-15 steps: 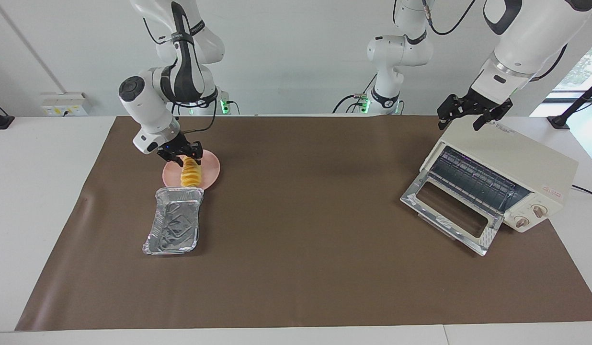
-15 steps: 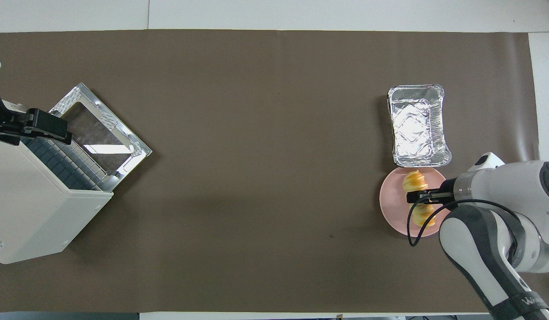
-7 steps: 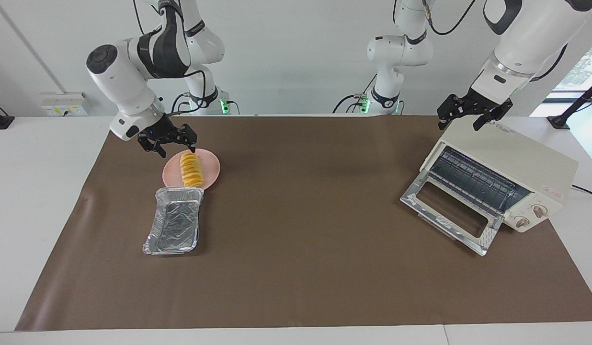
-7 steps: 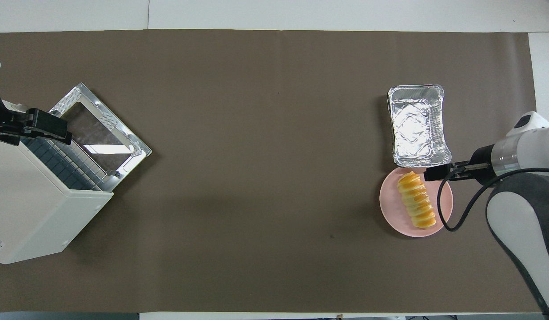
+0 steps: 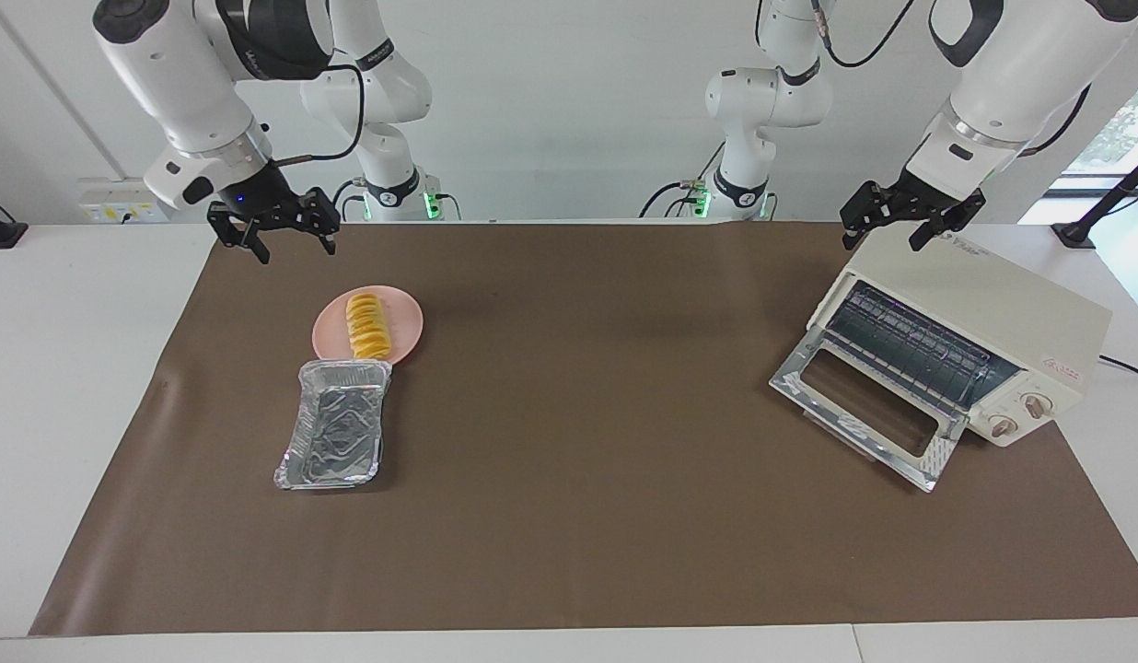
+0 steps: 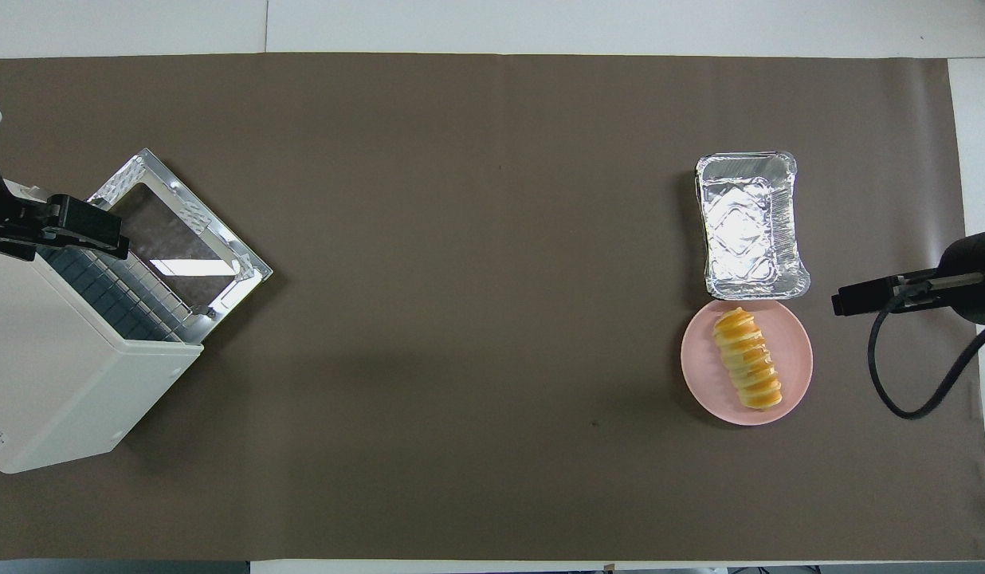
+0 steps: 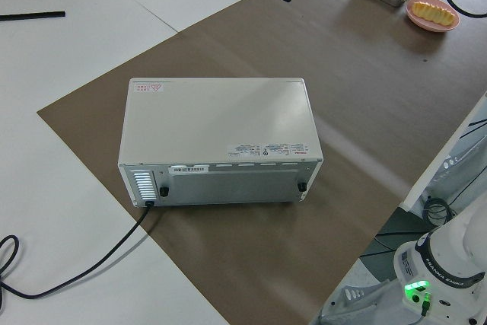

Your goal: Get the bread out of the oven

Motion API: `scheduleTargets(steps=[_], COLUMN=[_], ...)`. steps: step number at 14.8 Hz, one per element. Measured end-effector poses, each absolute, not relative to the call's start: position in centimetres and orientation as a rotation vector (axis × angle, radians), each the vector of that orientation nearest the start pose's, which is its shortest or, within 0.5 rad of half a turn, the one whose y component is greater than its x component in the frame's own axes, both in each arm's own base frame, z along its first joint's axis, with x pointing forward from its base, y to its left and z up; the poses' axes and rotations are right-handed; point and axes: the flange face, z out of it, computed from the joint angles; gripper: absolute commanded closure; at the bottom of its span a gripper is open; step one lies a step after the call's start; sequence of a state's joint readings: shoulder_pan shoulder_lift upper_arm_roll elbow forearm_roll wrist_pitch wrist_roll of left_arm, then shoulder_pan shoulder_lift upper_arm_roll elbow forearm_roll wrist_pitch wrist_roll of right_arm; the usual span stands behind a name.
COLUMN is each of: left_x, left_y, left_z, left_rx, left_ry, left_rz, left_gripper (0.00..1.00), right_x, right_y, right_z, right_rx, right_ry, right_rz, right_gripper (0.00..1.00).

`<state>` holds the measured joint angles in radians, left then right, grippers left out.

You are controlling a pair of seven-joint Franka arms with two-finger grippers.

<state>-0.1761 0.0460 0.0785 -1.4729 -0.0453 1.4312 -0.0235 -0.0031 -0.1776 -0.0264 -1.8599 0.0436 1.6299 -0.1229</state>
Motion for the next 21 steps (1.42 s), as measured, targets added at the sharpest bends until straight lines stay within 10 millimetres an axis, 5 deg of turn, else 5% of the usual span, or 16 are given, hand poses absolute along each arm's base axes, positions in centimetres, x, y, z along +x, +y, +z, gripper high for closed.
scheduleTargets(steps=[4,12,21], left_x=[55.1,55.1,55.1], left_y=[-6.0,-6.0,-6.0], left_z=[63.3,63.3,63.3], left_rx=[-3.172,-3.172,-3.172], left_ry=[0.124,0.124,0.124], left_rz=[0.143,0.143,0.143], left_gripper=[0.0,0.0,0.0], right_x=[50.1,53.5,53.6], right_y=[-1.7,-1.8,-2.7], right_z=[61.9,61.0,61.1], right_rx=[-3.13,-3.134,-3.138], right_ry=[-0.141,-0.113,-0.072], right_rz=[0.021,0.033,0.034], right_gripper=[0.01,0.01,0.0])
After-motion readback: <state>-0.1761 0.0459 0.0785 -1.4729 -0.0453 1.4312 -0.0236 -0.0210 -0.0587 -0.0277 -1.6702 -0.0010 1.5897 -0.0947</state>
